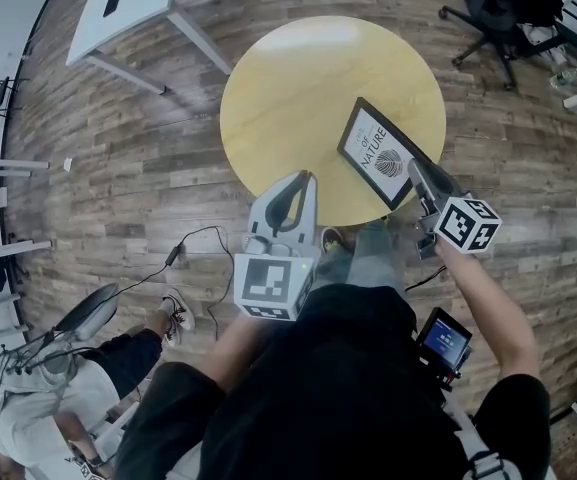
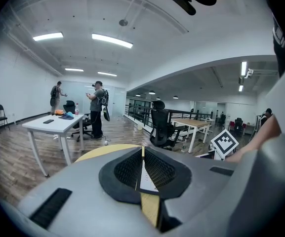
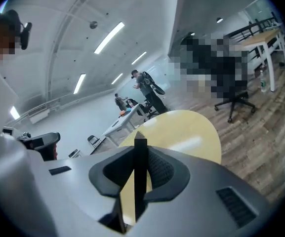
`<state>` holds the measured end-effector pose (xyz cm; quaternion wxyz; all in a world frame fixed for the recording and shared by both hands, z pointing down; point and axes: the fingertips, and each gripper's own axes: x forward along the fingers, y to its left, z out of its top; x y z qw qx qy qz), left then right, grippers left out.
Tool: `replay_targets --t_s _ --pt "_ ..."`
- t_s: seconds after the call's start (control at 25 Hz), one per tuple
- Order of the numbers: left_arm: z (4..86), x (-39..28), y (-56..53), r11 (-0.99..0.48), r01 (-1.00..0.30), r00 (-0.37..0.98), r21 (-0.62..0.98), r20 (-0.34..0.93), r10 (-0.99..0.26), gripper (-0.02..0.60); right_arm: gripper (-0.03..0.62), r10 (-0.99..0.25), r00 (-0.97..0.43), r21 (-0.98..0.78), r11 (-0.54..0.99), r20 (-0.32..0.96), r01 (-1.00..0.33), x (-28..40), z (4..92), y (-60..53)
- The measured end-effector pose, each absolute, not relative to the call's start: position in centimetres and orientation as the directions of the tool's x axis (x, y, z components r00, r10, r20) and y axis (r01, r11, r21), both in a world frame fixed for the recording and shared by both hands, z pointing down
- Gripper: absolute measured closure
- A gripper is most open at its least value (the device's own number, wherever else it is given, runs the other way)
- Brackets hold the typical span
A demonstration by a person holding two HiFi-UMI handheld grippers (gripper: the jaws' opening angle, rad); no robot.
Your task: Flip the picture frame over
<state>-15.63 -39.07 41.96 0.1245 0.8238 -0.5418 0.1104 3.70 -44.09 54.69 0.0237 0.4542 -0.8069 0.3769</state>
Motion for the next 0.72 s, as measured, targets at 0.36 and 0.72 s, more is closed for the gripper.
replay_targets --t_s 0.36,0.72 --pt "42.5 -14.9 -39.1 -0.394 -0.916 0.398 0.082 0.325 -0.858 0.547 0.513 -0.685 -0.502 -0.675 0.020 0.528 -0.738 7.2 61.4 -41.3" --pt "42.5 -14.3 -39.2 -0.409 -0.909 0.411 0.078 0.330 -0.850 0.548 0.511 -0.624 -0.515 -0.748 -0.176 0.588 -0.640 7.1 65.6 -38.0"
